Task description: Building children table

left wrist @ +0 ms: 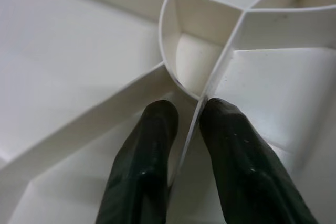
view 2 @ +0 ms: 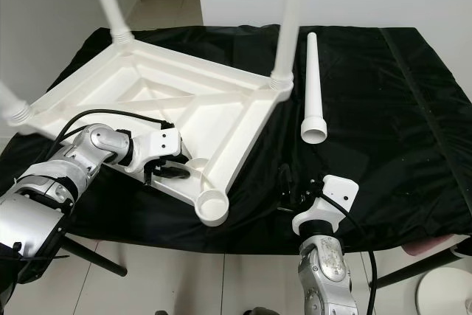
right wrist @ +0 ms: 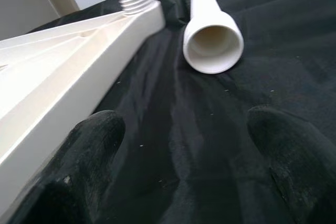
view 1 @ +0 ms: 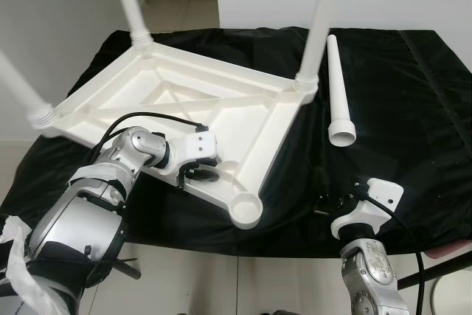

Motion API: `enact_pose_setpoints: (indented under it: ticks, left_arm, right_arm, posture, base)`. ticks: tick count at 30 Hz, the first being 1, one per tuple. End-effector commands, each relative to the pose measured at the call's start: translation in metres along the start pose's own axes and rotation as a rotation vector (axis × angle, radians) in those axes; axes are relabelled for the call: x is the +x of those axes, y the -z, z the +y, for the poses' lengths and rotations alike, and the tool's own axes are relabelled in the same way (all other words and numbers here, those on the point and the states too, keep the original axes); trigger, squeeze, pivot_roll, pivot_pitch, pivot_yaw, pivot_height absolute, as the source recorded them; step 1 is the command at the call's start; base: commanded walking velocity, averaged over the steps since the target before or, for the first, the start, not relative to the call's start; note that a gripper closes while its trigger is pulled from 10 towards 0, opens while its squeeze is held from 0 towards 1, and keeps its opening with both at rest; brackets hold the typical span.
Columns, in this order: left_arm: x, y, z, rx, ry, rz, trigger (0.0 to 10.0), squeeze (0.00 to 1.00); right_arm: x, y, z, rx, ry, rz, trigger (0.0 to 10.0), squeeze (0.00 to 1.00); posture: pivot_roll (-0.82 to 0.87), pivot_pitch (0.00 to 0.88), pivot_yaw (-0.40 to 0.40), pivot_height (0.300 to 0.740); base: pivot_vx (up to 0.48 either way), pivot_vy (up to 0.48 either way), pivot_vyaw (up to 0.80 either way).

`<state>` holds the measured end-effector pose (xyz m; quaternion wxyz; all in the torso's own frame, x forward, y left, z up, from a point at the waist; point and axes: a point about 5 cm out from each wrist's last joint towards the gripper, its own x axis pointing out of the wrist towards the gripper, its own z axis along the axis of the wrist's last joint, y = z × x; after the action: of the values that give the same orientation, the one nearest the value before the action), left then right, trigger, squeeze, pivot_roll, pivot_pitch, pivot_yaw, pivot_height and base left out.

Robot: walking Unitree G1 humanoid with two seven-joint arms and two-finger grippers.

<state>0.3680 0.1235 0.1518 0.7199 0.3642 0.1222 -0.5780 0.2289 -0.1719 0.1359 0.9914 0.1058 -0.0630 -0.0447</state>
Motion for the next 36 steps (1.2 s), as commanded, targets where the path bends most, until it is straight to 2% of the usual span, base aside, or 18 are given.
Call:
enact_pose_setpoints:
  ticks: [1,7,10,13,18,21,22,27,28,29,30,34,35,36]
  left_arm:
    - [-0.004,0.031,-0.013,-0.141,-0.069,0.041,0.0,0.0]
    - [-0.002,0.029,-0.016,-0.126,-0.058,0.002,0.0,0.0]
    - [0.009,0.019,-0.027,-0.101,-0.017,-0.121,0.0,0.0]
    - [0.012,0.014,-0.031,-0.093,0.001,-0.16,0.0,0.0]
    - [0.023,-0.007,-0.048,-0.061,0.07,-0.298,0.0,0.0]
    - [0.024,-0.011,-0.052,-0.06,0.082,-0.321,0.0,0.0]
    - [0.026,-0.017,-0.058,-0.045,0.104,-0.349,0.0,0.0]
    - [0.027,-0.021,-0.064,-0.03,0.129,-0.36,0.0,0.0]
    - [0.025,-0.022,-0.067,-0.008,0.145,-0.364,4.5,0.0]
    - [0.025,-0.022,-0.067,-0.008,0.145,-0.364,4.5,0.0]
    - [0.024,-0.023,-0.068,0.014,0.151,-0.36,10.0,0.0]
    - [0.016,-0.028,-0.064,-0.008,0.152,-0.362,10.0,0.0]
    - [0.012,-0.031,-0.059,-0.043,0.145,-0.371,10.0,1.0]
    - [0.01,-0.032,-0.056,-0.066,0.14,-0.378,10.0,1.0]
  right_arm:
    - [0.001,0.0,0.0,0.003,0.002,0.005,10.0,0.0]
    - [0.003,0.0,0.002,0.004,-0.005,0.004,10.0,0.0]
    - [0.007,0.0,0.004,0.008,-0.011,-0.003,10.0,0.0]
    - [0.007,0.0,0.004,0.01,-0.011,-0.004,10.0,0.0]
    - [0.008,0.001,0.005,0.013,-0.012,-0.007,10.0,0.0]
    - [0.009,0.001,0.005,0.013,-0.012,-0.008,10.0,0.0]
    - [0.009,0.001,0.005,0.015,-0.01,-0.009,10.0,0.0]
    - [0.01,0.002,0.005,0.014,-0.01,-0.011,10.0,0.0]
    - [0.01,0.001,0.006,0.014,-0.011,-0.013,10.0,0.0]
    - [0.01,0.001,0.006,0.014,-0.011,-0.013,10.0,0.0]
    - [0.011,0.001,0.005,0.013,-0.011,-0.016,10.0,0.0]
    - [0.013,-0.003,0.003,0.005,-0.004,-0.042,10.0,0.0]
    - [0.015,-0.005,0.002,0.002,-0.003,-0.053,10.0,0.0]
    - [0.016,-0.006,0.002,0.0,-0.003,-0.06,10.0,0.0]
  posture:
    - [-0.13,0.138,0.068,0.74]
    - [-0.13,0.135,0.067,0.74]
    - [-0.11,0.126,0.067,0.74]
    - [-0.11,0.126,0.067,0.74]
    - [-0.11,0.122,0.071,0.74]
    - [-0.11,0.122,0.071,0.74]
    - [-0.1,0.119,0.074,0.74]
    - [-0.1,0.118,0.076,0.74]
    - [-0.1,0.114,0.078,0.74]
    - [-0.1,0.114,0.078,0.74]
    - [-0.1,0.114,0.078,0.74]
    - [-0.1,0.104,0.08,0.74]
    - [-0.1,0.104,0.08,0.74]
    - [-0.1,0.104,0.08,0.74]
  base:
    - [0.0,0.0,0.0]
    - [0.0,0.0,0.0]
    - [0.0,0.0,0.0]
    - [0.0,0.0,0.0]
    - [0.0,0.0,0.0]
    - [0.0,0.0,0.0]
    - [0.0,0.0,0.0]
    - [0.0,0.0,0.0]
    - [0.0,0.0,0.0]
    - [0.0,0.0,0.0]
    - [0.0,0.0,0.0]
    - [0.0,0.0,0.0]
    - [0.0,0.0,0.0]
    - [0.0,0.0,0.0]
